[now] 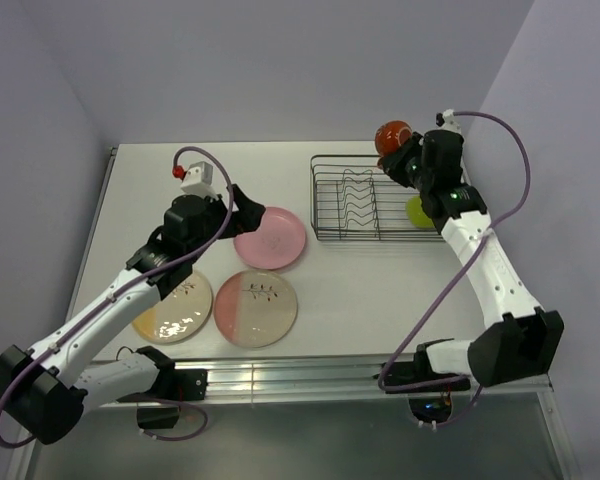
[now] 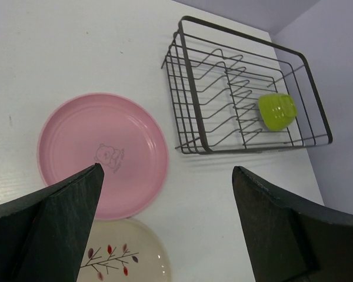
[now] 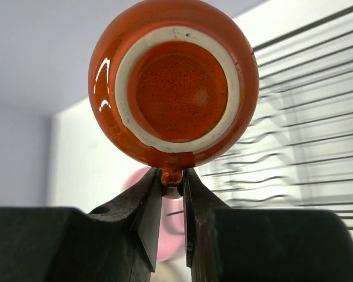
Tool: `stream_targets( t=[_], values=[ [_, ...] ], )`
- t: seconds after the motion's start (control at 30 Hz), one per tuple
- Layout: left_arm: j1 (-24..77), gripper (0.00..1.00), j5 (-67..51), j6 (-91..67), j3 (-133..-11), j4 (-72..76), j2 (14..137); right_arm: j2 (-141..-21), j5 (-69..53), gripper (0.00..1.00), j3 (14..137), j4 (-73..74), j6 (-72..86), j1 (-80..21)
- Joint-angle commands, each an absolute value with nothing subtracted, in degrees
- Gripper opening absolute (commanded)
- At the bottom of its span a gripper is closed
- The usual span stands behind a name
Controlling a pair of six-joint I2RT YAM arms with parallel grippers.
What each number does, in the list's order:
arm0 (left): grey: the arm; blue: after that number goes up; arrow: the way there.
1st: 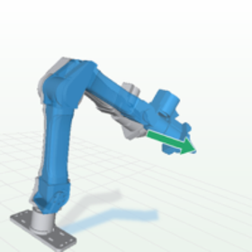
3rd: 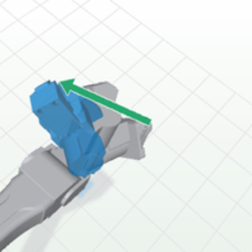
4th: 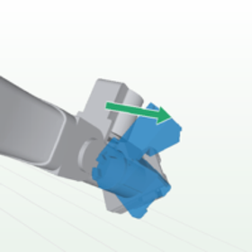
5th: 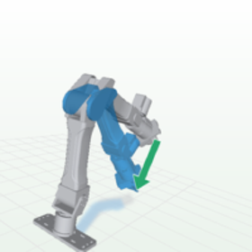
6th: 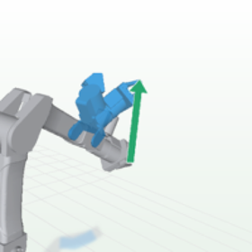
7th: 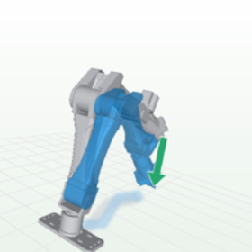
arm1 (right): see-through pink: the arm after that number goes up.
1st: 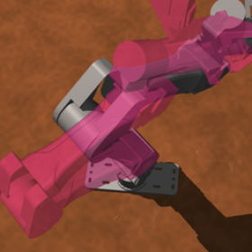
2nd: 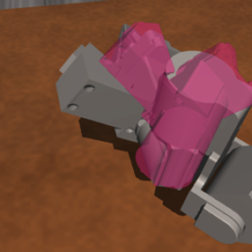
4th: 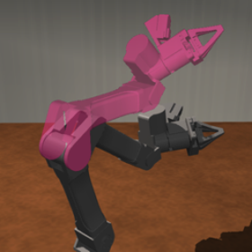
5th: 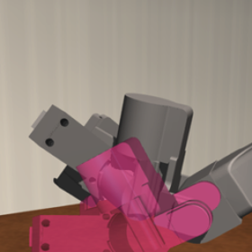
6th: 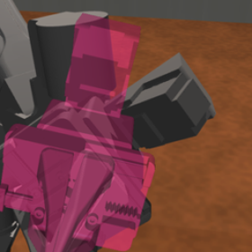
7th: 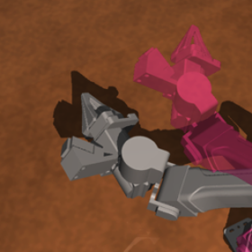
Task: Load the mixed dishes into the dish rack
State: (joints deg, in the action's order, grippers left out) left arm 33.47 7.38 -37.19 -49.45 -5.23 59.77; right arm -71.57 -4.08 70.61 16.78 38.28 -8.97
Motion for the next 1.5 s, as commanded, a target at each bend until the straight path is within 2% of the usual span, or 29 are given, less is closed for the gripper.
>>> stream_targets(
  t=[0.0, 0.17, 0.37, 0.6, 1.0, 1.47],
  values=[
    [33.66, 0.98, 13.69, -39.9, -54.22, -9.04, 62.65, -75.92, 8.15, 0.0, 76.89, 20.48, 26.04, -8.61],
    [32.61, 0.97, 15.3, -42.27, -60.02, -13.97, 69.16, -80.68, 12.12, 0.0, 80.07, 21.71, 20.75, -8.53],
    [25.76, 0.94, 11.86, -45.96, -62.57, -17.66, 77.16, -84.72, 16.17, 0.0, 80.15, 21.44, 16.44, -8.26],
    [20.39, 0.84, 8.62, -47.02, -63.19, -16.53, 85.68, -91.57, 17.31, 0.0, 81.65, 20.66, 14.59, -7.91],
    [20.21, 0.85, 3.26, -45.7, -68.9, -15.47, 96.93, -101.06, 16.61, 0.0, 84.64, 19.16, 13.19, -5.8],
    [20.13, 0.85, 1.85, -44.74, -71.01, -15.12, 102.48, -110.21, 17.75, 0.0, 88.42, 21.09, 12.48, -5.27]
  ],
)
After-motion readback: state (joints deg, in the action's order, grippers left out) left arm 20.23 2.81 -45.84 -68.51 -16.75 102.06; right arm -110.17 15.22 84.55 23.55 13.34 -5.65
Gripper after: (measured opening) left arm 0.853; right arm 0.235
